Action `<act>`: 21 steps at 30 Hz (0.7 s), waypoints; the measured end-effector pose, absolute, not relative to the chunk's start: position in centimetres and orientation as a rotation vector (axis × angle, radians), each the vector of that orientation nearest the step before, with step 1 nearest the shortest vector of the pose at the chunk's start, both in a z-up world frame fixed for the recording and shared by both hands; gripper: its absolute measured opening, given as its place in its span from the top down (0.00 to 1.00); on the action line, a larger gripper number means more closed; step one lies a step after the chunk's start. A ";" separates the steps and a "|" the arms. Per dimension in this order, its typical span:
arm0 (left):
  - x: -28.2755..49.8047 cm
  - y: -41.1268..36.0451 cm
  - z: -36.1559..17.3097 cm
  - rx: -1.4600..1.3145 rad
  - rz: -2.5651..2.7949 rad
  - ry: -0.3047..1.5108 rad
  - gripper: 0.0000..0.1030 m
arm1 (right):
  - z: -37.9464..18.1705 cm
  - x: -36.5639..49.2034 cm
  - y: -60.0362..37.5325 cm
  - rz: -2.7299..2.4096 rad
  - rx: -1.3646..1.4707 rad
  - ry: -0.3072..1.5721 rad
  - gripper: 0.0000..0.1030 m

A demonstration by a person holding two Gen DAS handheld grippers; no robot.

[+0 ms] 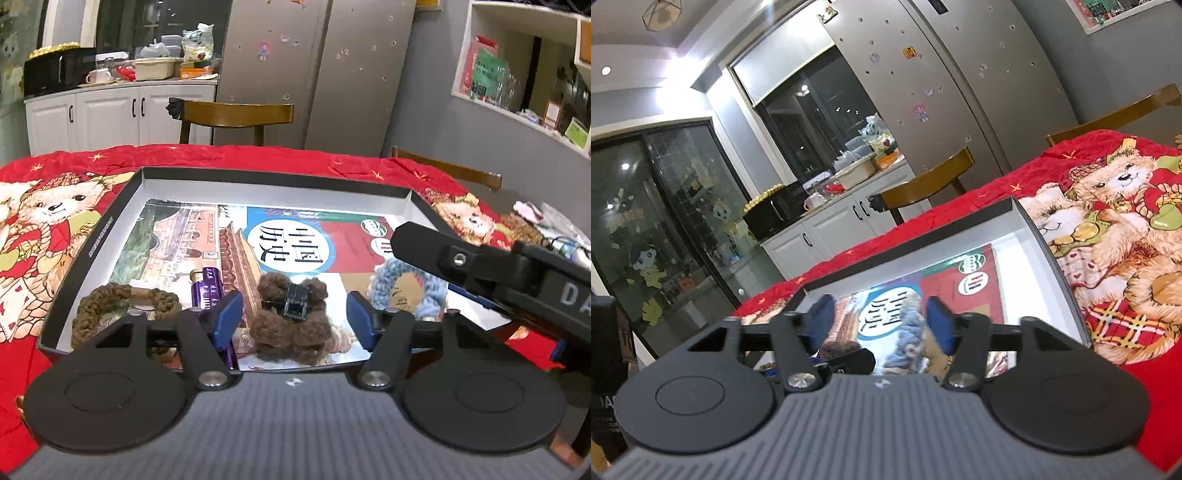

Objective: Organize objects
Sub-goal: 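Lower both items into the box and open both tools, then withdraw both tools from the box toward the remaining items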

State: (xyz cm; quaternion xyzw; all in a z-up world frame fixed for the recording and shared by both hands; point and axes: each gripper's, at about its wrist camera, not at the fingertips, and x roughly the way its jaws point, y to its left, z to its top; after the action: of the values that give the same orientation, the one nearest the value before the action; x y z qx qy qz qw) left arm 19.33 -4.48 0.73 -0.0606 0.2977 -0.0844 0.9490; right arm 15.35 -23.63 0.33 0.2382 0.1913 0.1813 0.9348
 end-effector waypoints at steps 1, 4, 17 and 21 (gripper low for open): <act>19.2 -4.4 1.0 -0.132 -0.180 0.601 0.32 | 0.4 15.3 -23.8 0.371 0.495 0.394 0.25; 18.9 -4.2 1.8 -0.145 -0.183 0.590 0.31 | 0.9 15.4 -24.3 0.380 0.529 0.404 0.21; 16.8 -2.4 6.9 -0.164 -0.194 0.500 0.30 | 5.8 12.7 -25.0 0.413 0.543 0.317 0.12; 15.4 -1.9 9.0 -0.149 -0.200 0.460 0.30 | 8.3 10.5 -25.7 0.425 0.534 0.257 0.09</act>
State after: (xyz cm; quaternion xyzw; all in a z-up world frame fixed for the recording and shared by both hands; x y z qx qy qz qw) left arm 15.43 -1.87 8.99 -0.0734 0.2274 -0.0988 0.9660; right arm 10.54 -25.74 8.27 0.2613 0.1255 0.2077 0.9343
